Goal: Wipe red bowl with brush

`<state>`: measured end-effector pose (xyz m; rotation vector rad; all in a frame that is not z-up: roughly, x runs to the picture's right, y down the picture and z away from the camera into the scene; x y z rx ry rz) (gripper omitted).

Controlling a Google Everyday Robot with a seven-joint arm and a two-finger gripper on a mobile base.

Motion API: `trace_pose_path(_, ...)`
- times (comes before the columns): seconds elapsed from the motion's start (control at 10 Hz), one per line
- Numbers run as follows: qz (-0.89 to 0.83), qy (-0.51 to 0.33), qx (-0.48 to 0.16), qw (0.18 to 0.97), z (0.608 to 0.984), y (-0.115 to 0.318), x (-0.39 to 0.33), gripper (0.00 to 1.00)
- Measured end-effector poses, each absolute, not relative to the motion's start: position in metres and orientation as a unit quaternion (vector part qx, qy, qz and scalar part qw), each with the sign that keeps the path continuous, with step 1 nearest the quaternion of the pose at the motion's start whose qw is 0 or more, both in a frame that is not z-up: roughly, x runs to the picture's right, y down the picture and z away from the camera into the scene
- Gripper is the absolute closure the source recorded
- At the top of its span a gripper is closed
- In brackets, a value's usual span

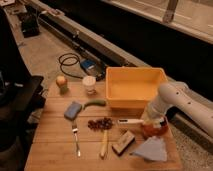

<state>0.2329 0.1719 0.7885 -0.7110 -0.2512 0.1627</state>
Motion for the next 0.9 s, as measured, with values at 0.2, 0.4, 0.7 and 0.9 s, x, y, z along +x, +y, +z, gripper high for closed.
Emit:
trace_pose_path(0.2,0.082,-0.119,-0.343,0.928,0.801,0.159,0.241,1.00)
trace_pose_path(0.4,0.076,-0.128,-0.343,0.928,0.804,0.158,0.233,1.00)
trace_pose_path(0.7,0.061,-0.146,-0.354,0.922,0.799,0.173,0.200,1.00)
trace_pose_path(0.9,0.067,-0.136,-0.369,0.917,0.792,0.187,0.203,1.00)
